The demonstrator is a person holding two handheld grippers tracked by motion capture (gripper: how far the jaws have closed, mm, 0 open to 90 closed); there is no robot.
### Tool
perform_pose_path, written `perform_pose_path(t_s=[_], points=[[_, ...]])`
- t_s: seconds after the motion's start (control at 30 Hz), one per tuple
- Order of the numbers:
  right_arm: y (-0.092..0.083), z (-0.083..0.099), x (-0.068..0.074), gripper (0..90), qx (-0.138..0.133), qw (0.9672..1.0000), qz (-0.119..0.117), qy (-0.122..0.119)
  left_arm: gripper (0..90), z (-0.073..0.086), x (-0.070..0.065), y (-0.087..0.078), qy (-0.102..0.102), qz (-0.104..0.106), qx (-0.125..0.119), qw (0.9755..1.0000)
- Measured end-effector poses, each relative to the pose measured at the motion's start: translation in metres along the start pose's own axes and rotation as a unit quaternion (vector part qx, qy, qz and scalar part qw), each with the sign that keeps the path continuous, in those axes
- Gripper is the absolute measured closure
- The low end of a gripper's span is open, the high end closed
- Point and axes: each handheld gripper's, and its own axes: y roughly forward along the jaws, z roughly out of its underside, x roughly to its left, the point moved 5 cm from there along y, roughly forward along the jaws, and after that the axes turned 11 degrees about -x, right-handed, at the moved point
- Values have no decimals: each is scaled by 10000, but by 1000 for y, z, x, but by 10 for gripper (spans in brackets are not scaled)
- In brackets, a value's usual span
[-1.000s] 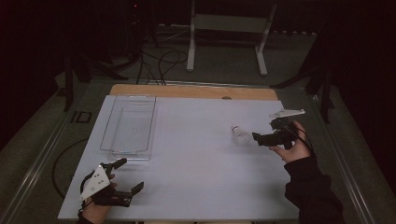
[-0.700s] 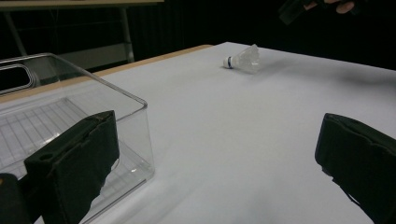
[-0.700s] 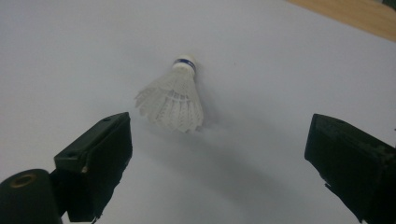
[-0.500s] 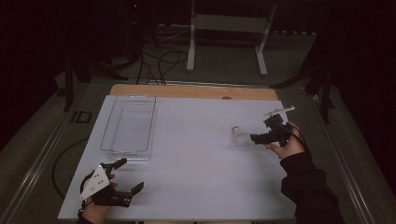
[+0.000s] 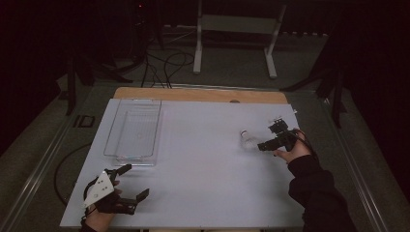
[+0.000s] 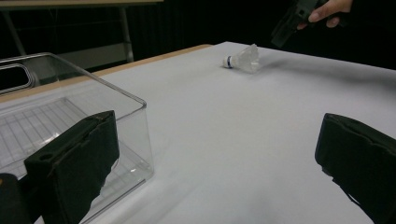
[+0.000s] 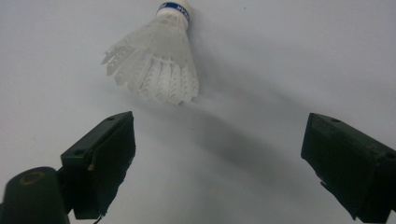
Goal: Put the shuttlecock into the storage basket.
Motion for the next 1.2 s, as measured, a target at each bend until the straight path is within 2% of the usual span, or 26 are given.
perform_pose_path(t_s=[0.23, 0.3, 0.43, 0.53, 0.73, 1.2], points=[[9, 2, 3, 127, 209, 9998, -35, -44, 5, 0, 0, 0, -14, 7, -5, 10000], [12, 1, 5, 126, 389, 9992, -68, -18, 5, 0, 0, 0, 5, 16, 4, 10000], [16, 1, 6, 130, 538, 9985, -120, -15, 5, 0, 0, 0, 3, 17, 10, 10000], [18, 0, 6, 132, 583, 9982, -140, 8, 5, 0, 0, 0, -6, 15, 4, 10000], [26, -3, 5, 165, 849, 9960, -244, 112, 5, 1, 0, 0, -6, 27, 13, 10000], [37, -11, 6, 251, 1086, 9938, -200, 84, 5, 1, 0, 1, 4, 41, 15, 10000]])
